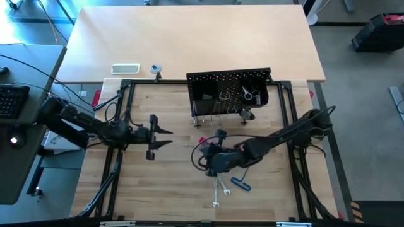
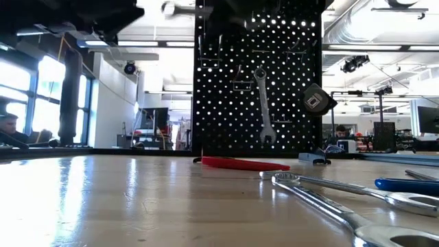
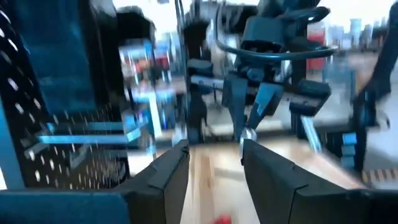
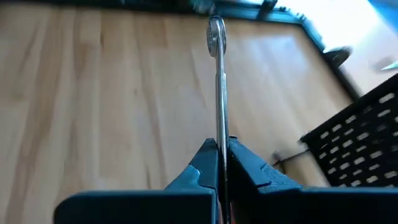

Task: Hang tools onto peg board
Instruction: Hang the wrench on the peg board

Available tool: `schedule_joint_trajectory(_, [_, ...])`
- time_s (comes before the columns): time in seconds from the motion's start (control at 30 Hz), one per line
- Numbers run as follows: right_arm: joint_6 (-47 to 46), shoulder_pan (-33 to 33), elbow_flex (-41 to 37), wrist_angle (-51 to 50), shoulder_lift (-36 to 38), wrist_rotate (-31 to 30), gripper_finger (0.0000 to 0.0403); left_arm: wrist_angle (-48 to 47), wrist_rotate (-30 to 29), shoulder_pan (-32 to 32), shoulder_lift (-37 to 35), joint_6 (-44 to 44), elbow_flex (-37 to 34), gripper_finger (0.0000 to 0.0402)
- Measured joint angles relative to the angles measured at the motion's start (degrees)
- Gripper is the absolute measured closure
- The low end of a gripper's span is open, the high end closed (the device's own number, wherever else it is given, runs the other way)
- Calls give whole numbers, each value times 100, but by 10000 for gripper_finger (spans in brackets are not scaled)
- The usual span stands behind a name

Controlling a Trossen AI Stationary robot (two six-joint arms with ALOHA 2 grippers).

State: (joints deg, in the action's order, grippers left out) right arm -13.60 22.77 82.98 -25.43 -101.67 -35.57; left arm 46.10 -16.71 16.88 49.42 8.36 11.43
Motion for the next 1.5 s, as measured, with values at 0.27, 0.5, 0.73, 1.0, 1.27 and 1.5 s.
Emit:
schedule_joint_trajectory(0.27, [912,28,11,1287,267,-164,398,2478,125,0,1363,188,-122,259])
schedule_joint_trajectory(0.5, [1316,28,13,1981,269,-208,398,4390,464,2,2852,408,343,259])
schedule_joint_trajectory(0.73, [1536,28,13,2325,269,-325,398,4351,798,64,3647,665,1307,259])
schedule_joint_trajectory(1.0, [1640,51,13,2358,269,-338,398,4388,443,111,3831,780,1766,259])
schedule_joint_trajectory(1.27, [1707,54,13,2436,269,-335,397,4265,596,109,3833,735,1881,329])
schedule_joint_trajectory(1.5, [2013,141,11,2761,267,-324,398,4143,908,111,3833,721,1886,384])
